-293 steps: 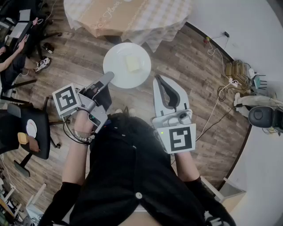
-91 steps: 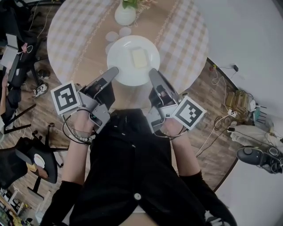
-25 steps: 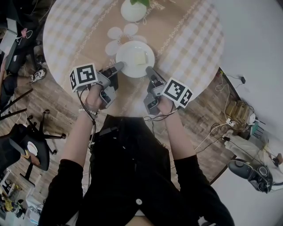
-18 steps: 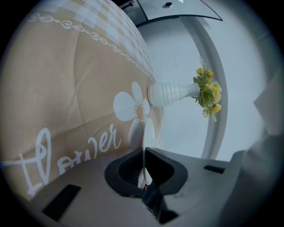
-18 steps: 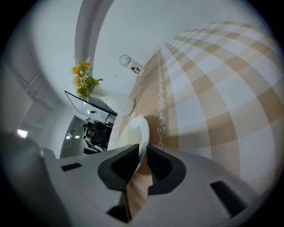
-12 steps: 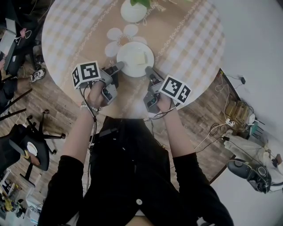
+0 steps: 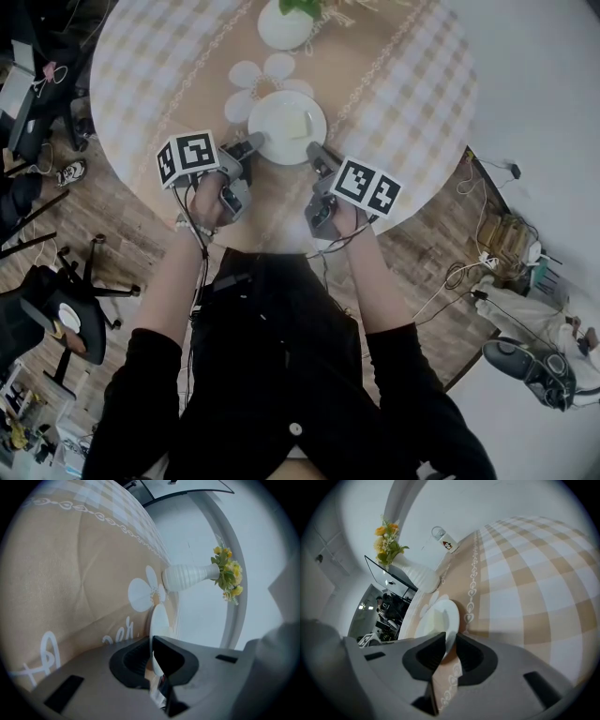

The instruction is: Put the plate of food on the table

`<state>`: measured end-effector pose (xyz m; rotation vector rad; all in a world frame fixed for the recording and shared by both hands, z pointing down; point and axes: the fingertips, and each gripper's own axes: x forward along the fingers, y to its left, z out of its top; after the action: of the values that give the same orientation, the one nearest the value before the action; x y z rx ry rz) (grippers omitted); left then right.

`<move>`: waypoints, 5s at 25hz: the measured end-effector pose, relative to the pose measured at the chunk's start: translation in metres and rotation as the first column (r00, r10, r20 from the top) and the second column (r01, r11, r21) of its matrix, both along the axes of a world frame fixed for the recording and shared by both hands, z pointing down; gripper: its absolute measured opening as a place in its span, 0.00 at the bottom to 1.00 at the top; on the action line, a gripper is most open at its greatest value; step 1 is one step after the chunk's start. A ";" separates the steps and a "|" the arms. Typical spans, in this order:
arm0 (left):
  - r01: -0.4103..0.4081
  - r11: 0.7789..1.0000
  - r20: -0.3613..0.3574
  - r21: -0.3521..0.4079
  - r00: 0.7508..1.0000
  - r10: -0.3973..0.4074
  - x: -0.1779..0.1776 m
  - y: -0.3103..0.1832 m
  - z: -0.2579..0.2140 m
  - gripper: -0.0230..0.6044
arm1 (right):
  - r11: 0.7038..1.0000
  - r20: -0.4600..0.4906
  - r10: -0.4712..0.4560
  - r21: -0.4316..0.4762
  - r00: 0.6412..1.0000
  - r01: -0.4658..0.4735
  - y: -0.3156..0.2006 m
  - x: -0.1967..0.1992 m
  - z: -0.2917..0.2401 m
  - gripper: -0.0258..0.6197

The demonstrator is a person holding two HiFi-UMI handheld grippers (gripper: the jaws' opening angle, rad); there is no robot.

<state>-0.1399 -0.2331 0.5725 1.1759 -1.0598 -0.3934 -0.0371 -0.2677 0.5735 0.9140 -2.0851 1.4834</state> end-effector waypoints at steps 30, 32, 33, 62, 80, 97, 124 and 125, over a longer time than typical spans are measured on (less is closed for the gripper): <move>-0.014 1.000 0.034 -0.010 0.999 0.014 -0.003 -0.004 0.002 0.06 | 0.858 -0.188 -0.448 0.184 0.874 0.479 0.080 -0.036 -0.010 0.04; -0.019 1.000 0.030 -0.010 0.999 0.019 -0.003 0.000 0.003 0.06 | 0.871 -0.164 -0.438 0.167 0.884 0.462 0.086 -0.041 -0.008 0.04; -0.021 1.000 0.028 -0.012 0.999 0.021 -0.003 0.000 0.003 0.06 | 0.880 -0.155 -0.424 0.160 0.892 0.447 0.085 -0.043 -0.007 0.04; -0.191 0.982 0.107 0.002 0.976 0.190 0.003 0.040 -0.039 0.21 | 0.934 -0.139 -0.317 0.124 0.938 0.334 0.074 -0.039 -0.004 0.04; -0.361 0.855 0.595 0.373 0.800 0.078 0.007 0.050 -0.204 0.04 | 0.747 -0.044 -0.280 0.617 0.959 0.246 0.061 -0.010 -0.191 0.04; -0.545 0.703 0.864 0.456 0.462 -0.201 0.029 0.081 -0.326 0.04 | 0.526 -0.023 -0.247 0.837 0.969 0.153 0.082 -0.002 -0.315 0.04; -0.596 0.662 0.875 0.455 0.439 -0.206 0.035 0.090 -0.335 0.04 | 0.426 -0.099 -0.274 0.879 0.957 0.212 0.098 -0.017 -0.331 0.04; -0.596 0.662 0.875 0.455 0.439 -0.205 0.035 0.090 -0.335 0.04 | 0.424 -0.101 -0.274 0.880 0.956 0.215 0.098 -0.018 -0.331 0.04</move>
<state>-0.1049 -0.1435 0.2374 2.4197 -1.6984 0.1235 -0.0551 -0.1695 0.2422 0.7914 -2.9060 0.1254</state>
